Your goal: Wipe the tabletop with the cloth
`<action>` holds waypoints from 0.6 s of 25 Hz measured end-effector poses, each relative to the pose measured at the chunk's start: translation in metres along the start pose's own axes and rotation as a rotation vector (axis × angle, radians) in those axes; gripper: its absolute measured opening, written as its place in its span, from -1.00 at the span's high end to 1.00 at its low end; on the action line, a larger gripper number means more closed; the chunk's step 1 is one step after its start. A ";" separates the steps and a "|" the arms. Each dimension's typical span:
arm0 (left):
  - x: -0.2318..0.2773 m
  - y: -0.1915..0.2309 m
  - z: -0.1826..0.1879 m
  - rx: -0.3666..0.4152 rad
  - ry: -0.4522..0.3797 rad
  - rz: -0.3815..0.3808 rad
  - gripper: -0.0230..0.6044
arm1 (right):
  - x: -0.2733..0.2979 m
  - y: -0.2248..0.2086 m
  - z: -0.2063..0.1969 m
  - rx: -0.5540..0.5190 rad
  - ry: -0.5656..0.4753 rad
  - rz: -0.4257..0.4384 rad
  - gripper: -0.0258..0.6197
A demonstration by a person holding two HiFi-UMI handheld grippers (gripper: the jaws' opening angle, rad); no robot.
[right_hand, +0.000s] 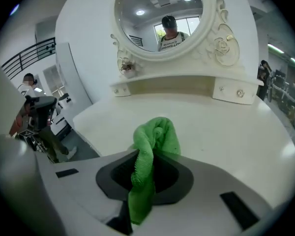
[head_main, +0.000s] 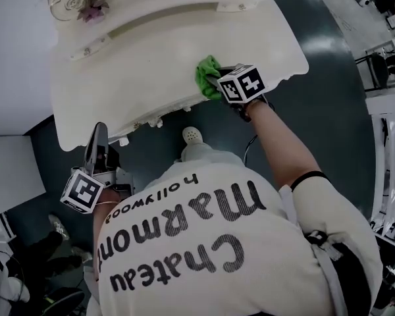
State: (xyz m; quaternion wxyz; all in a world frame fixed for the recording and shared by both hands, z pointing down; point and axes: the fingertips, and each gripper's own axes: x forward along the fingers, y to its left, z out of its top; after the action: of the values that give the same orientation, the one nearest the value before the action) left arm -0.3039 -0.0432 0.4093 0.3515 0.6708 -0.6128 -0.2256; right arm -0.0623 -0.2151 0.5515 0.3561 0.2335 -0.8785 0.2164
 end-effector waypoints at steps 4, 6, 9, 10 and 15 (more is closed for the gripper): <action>-0.013 -0.003 -0.006 -0.038 -0.029 -0.014 0.90 | 0.000 0.001 -0.001 -0.008 -0.021 -0.042 0.71; -0.016 -0.005 -0.011 -0.041 -0.021 -0.018 0.90 | 0.000 0.001 -0.001 -0.002 -0.038 -0.049 0.71; -0.017 -0.007 -0.010 -0.024 -0.024 -0.018 0.90 | 0.002 0.002 0.003 -0.035 -0.017 -0.047 0.71; -0.017 -0.009 -0.009 -0.030 -0.029 -0.024 0.90 | 0.002 0.001 0.003 -0.049 -0.008 -0.045 0.71; -0.014 -0.020 -0.005 -0.024 -0.041 -0.039 0.90 | -0.009 -0.013 -0.005 -0.052 -0.013 -0.062 0.71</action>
State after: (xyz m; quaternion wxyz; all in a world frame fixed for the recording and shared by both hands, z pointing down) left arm -0.2889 -0.0282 0.3957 0.3424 0.6738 -0.6038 -0.2533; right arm -0.0463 -0.2204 0.5514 0.3630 0.2527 -0.8784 0.1811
